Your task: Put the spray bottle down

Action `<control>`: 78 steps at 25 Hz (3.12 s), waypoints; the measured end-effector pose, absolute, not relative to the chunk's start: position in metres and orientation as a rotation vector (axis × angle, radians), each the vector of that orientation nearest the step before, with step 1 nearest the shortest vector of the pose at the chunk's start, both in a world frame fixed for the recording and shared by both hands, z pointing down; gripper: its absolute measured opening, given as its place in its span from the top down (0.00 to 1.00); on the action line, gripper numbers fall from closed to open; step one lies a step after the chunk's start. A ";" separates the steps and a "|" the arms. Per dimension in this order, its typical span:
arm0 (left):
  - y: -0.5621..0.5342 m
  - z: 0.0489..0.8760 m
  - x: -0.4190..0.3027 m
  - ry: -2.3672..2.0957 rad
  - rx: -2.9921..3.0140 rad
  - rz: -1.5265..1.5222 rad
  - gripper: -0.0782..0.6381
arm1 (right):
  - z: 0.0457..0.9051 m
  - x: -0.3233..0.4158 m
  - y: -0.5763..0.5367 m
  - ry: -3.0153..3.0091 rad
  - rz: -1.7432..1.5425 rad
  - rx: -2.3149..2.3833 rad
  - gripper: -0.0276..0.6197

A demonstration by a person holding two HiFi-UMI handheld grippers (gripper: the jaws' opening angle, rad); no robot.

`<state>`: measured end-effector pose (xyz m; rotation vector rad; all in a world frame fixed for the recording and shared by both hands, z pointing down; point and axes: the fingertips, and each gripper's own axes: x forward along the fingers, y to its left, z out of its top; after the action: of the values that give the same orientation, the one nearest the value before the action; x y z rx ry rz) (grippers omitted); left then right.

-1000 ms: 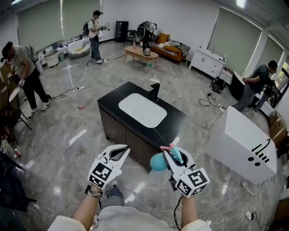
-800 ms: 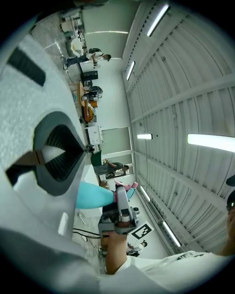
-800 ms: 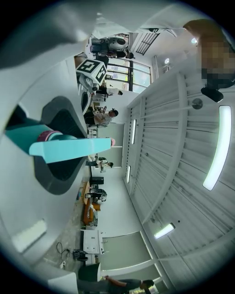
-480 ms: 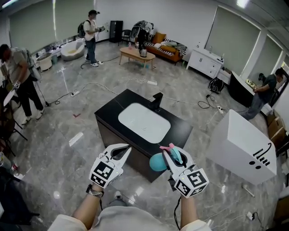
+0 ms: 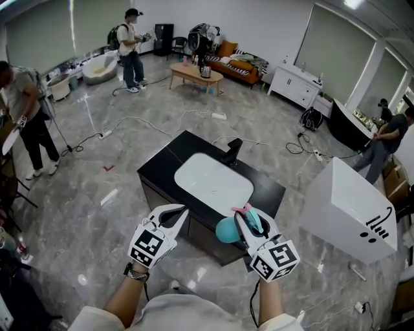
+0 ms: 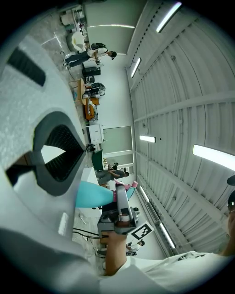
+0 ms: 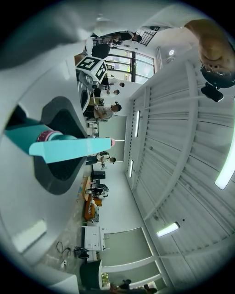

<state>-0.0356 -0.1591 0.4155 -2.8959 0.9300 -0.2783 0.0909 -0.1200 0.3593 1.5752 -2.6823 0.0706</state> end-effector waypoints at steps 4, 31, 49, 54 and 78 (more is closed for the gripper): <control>-0.178 0.422 -0.047 0.930 -2.910 -0.288 0.89 | 0.363 0.081 -0.138 -2.673 0.075 1.584 0.78; -0.272 0.476 -0.036 0.985 -2.983 -0.355 0.89 | 0.443 0.083 -0.264 -2.604 0.081 1.569 0.78; -0.347 0.517 -0.034 1.158 -2.986 -0.448 0.89 | 0.540 0.067 -0.347 -2.651 0.199 1.397 0.78; -0.357 0.535 -0.036 1.165 -2.992 -0.506 0.89 | 0.567 0.067 -0.366 -2.668 0.208 1.389 0.78; -0.371 0.563 -0.049 1.248 -3.012 -0.599 0.89 | 0.633 0.039 -0.386 -2.602 0.182 1.290 0.78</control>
<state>-0.0490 -0.3713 0.5629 -3.0122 1.2483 -0.5989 0.0390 -0.3865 0.6332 1.2902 -2.6019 0.1818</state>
